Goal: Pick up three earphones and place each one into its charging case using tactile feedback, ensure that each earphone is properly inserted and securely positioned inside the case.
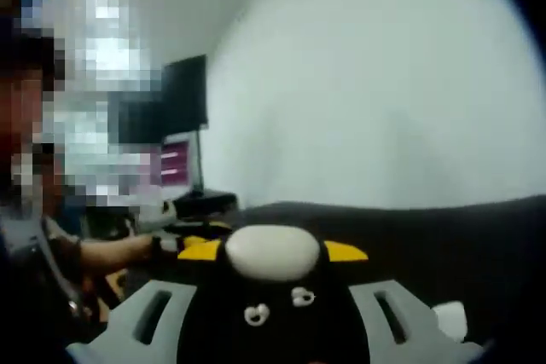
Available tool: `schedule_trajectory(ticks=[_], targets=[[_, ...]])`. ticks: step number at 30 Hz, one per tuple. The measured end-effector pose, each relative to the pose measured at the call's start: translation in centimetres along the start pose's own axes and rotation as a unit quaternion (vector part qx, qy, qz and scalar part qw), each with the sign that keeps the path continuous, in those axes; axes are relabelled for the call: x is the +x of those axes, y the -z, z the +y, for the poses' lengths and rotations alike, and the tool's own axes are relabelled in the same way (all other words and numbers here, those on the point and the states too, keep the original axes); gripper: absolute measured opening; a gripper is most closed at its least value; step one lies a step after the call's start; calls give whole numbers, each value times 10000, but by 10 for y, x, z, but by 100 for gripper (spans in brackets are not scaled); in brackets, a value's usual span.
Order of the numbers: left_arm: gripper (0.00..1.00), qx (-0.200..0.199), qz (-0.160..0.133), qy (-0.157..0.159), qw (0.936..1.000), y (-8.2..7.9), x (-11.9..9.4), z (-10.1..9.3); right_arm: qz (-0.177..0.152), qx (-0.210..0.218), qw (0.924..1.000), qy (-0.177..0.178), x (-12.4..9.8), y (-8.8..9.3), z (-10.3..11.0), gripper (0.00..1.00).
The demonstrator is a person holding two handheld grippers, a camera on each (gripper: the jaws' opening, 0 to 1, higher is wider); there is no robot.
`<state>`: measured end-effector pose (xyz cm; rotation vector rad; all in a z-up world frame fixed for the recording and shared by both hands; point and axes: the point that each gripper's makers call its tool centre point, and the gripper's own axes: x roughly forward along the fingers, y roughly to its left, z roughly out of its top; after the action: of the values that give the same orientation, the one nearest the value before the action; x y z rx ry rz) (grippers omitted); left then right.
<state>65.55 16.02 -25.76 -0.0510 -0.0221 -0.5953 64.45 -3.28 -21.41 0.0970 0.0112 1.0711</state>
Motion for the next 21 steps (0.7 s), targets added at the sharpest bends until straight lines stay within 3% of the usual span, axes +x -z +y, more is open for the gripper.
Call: schedule_trajectory(ticks=[4, 9, 21], targets=[[48, 31, 0, -16, 10000, 1, 0, 0, 223, 39, 9993, -291, 3, 19, 18, 44], [48, 54, 14, -34, 10000, 2, 1, 1, 622, -208, 9957, -661, 13, 43, 43, 44], [48, 159, 61, -58, 9998, 4, 2, 2, 1440, -751, 9774, -1356, 24, 90, 85, 45]])
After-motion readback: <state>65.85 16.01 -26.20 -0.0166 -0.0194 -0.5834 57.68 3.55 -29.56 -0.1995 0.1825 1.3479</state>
